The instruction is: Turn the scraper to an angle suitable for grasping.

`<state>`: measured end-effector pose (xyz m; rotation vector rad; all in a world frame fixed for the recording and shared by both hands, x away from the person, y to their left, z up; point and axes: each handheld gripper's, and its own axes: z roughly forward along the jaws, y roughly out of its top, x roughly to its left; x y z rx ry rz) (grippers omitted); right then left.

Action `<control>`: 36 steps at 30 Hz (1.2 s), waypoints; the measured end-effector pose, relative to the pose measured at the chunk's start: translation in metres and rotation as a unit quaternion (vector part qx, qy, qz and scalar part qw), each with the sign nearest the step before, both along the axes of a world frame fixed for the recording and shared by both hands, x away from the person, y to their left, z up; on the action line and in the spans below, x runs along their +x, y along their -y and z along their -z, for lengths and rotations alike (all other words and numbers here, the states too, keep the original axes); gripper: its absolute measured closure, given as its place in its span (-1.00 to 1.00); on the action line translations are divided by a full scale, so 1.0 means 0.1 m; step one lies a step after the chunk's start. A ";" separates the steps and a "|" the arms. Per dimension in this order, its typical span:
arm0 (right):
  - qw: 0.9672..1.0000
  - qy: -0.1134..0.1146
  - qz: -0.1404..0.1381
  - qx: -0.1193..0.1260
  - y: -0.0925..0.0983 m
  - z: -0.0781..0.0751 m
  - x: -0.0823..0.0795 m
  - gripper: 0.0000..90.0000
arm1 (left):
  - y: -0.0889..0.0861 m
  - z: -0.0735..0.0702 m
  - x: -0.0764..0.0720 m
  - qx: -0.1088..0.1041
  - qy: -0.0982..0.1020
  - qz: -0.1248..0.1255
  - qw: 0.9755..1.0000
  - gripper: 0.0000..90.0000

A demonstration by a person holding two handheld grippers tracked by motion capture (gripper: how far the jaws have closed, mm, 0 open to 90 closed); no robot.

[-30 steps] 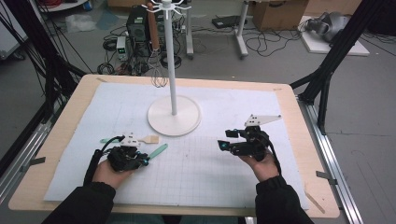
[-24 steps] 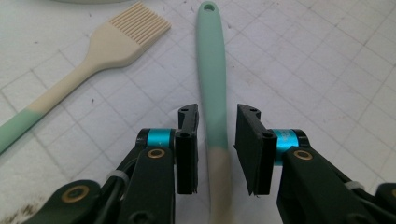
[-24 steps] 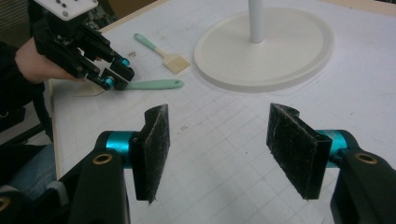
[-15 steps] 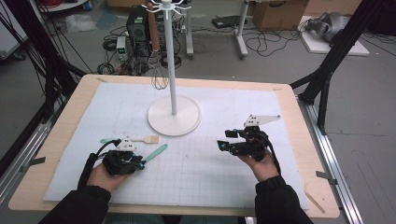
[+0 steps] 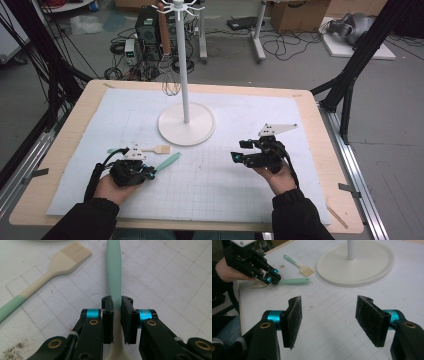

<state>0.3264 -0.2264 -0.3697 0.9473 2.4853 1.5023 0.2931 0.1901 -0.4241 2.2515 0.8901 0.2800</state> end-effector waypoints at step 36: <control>0.999 -0.015 -0.045 0.016 -0.39 -0.48 0.30 -0.47 | 0.17 -0.69 0.09 -0.052 0.060 0.068 0.994 0.79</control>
